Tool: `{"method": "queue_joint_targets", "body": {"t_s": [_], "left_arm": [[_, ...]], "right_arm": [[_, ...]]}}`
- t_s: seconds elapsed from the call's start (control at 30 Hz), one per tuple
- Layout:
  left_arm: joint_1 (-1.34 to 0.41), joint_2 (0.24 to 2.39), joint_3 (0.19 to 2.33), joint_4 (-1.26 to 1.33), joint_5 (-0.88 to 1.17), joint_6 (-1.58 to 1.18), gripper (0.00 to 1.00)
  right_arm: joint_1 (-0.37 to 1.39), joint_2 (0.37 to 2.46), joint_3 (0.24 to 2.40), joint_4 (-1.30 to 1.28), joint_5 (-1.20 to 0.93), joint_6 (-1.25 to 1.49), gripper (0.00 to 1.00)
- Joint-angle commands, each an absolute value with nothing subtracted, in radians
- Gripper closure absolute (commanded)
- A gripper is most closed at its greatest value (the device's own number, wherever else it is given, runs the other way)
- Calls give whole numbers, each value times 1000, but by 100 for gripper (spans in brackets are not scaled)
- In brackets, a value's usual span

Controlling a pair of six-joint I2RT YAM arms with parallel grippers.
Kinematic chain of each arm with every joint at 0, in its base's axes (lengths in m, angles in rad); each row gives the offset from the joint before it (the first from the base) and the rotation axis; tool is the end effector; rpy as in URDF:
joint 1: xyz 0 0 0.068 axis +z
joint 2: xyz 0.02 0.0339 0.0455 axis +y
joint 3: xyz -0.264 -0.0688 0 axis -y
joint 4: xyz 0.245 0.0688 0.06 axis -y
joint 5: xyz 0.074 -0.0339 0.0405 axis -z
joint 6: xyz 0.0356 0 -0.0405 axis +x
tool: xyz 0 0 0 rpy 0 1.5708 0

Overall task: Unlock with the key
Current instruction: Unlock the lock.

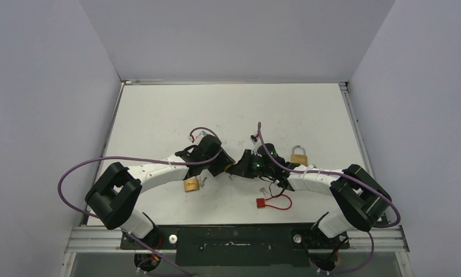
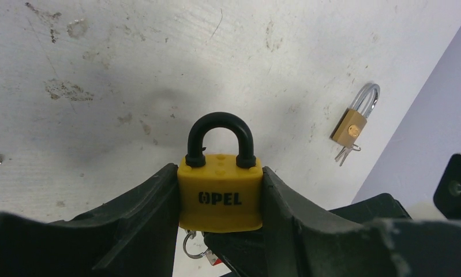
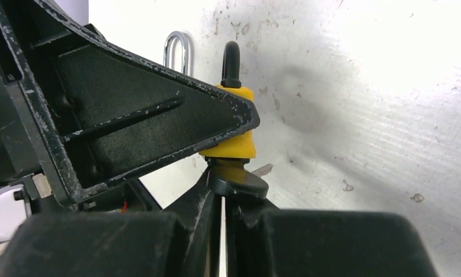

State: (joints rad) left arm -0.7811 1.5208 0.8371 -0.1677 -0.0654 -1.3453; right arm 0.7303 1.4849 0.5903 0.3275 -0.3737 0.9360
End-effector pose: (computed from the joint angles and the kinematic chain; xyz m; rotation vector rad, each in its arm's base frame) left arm 0.2195 -0.2144 0.1865 -0.7598 2.5058 -0.8188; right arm 0.2058 0.2017 0.1654 -0.0013 2.4244 1.2858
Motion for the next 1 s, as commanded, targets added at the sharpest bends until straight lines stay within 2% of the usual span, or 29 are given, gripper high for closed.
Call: {"method": "queue_joint_targets", "body": {"t_s": [0.0,0.27,0.43,0.53,0.6,0.73,0.87,0.97], "left_arm": [[-843,1460,842,53,211,-1481,100],[-838,1439,833,41,190,-1471,100],[-811,1411,829,-17,58,-1423,100],[-796,1404,833,-52,-11,-1405,100],[-785,1402,833,-44,-31,-1403,100],[-768,1402,843,-39,-27,-1399,100],[-763,1396,851,-41,-21,-1395,100],[-759,1393,851,-42,-20,-1394,100]], "right_arm": [[738,1500,612,564,-223,883,100],[738,1487,598,577,-229,849,98],[726,1380,467,703,-279,818,66],[724,1299,418,706,-308,789,54],[724,1260,395,702,-311,792,49],[724,1228,382,652,-277,802,50],[724,1244,396,630,-281,795,65],[726,1247,390,642,-282,801,62]]}}
